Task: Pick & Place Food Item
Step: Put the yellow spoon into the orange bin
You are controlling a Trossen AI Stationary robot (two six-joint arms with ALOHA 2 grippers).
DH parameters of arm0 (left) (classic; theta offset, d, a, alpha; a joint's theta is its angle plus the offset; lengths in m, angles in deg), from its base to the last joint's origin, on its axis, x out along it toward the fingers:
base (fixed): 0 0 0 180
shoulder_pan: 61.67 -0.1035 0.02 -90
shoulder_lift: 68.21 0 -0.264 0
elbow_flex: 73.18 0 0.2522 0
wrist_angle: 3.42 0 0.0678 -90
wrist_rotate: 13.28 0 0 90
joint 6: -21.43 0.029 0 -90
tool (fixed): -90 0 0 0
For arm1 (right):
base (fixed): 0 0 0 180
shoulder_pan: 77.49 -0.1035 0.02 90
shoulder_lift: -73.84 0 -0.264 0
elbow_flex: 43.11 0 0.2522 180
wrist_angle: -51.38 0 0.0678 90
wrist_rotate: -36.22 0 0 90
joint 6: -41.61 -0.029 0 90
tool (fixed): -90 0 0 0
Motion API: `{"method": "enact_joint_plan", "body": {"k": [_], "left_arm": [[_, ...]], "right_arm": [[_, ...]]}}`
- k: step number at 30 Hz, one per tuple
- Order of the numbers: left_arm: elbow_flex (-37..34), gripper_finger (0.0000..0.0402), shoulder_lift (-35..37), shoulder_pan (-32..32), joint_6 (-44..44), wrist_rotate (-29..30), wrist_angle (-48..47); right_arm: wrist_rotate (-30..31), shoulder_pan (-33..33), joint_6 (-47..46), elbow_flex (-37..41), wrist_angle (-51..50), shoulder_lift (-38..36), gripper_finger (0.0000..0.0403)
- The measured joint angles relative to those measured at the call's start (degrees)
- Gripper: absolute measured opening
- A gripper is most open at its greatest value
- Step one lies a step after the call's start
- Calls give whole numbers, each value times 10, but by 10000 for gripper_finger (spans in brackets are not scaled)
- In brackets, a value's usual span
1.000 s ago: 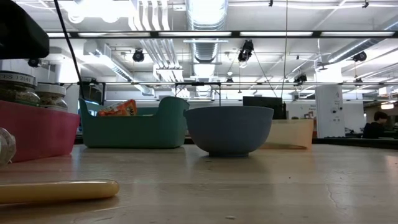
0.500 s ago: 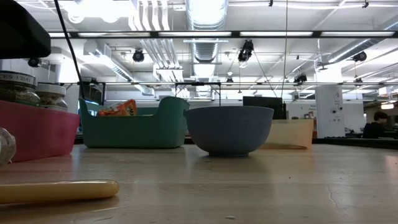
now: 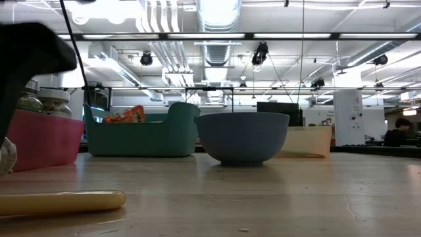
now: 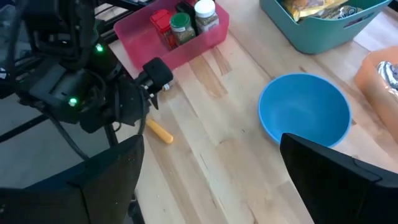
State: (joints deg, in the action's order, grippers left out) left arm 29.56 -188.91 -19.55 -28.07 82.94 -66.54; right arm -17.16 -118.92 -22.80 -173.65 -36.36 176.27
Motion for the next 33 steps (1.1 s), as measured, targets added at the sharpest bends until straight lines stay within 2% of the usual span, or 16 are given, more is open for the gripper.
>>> {"method": "enact_joint_plan", "body": {"k": [7,10,14,25,27,33], "left_arm": [[-38,298,0,0,-4,-31,46],[-47,283,0,0,-4,-32,56],[-50,231,1,0,1,-29,53],[-50,28,1,-1,0,-13,55],[-49,17,1,-2,0,-13,56],[-44,17,3,-6,0,-36,54]], "right_arm": [[9,-3,-2,12,2,0,373],[9,-3,-1,20,3,0,373],[9,-3,-1,30,5,0,373],[9,-3,0,37,7,0,373],[9,-3,-1,37,7,0,373],[9,-3,-4,37,11,0,373]]}}
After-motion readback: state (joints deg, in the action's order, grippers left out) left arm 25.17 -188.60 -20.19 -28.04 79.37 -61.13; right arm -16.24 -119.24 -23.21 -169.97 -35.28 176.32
